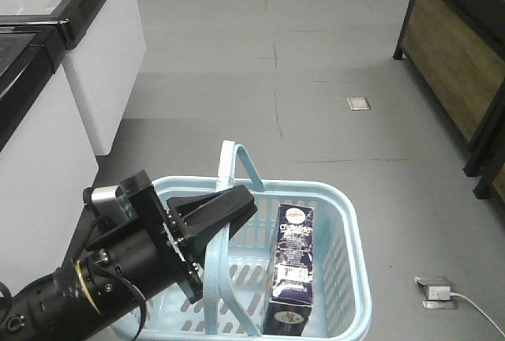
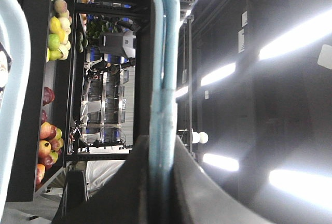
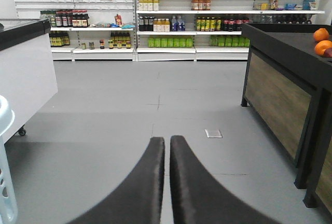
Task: Left arm holds basket, right arm returns cookies
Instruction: 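Hold the basket steady in the left gripper, then drive toward the drink shelves holding the basket in the left gripper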
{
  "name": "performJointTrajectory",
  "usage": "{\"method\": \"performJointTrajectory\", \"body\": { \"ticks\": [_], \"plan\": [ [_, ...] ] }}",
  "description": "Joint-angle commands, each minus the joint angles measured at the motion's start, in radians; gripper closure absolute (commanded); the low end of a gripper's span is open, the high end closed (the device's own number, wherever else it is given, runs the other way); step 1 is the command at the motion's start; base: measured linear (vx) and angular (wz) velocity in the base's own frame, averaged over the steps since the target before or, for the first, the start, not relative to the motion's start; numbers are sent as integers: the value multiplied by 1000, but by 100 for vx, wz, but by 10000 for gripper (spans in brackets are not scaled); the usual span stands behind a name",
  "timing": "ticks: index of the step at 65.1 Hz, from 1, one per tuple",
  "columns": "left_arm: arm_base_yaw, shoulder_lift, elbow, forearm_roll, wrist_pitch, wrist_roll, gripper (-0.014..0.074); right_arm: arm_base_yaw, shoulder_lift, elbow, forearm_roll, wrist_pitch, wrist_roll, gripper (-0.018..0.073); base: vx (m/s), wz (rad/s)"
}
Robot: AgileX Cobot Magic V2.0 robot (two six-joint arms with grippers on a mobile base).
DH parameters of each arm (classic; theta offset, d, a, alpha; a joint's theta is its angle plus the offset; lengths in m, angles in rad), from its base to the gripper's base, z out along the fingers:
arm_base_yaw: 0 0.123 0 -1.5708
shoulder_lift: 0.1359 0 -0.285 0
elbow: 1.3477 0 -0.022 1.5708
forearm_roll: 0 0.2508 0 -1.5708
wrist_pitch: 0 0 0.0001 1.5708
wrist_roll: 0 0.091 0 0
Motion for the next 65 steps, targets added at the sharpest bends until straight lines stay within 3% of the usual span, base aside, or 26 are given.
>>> {"method": "performJointTrajectory", "body": {
  "ticks": [1,65],
  "plan": [
    [-7,-35,-27,-23,-279,-1,599,-1,-13,18,-8,-68,-4,565,7,6],
    [-7,-35,-27,-23,-279,-1,599,-1,-13,18,-8,-68,-4,565,17,-1]
  ]
}}
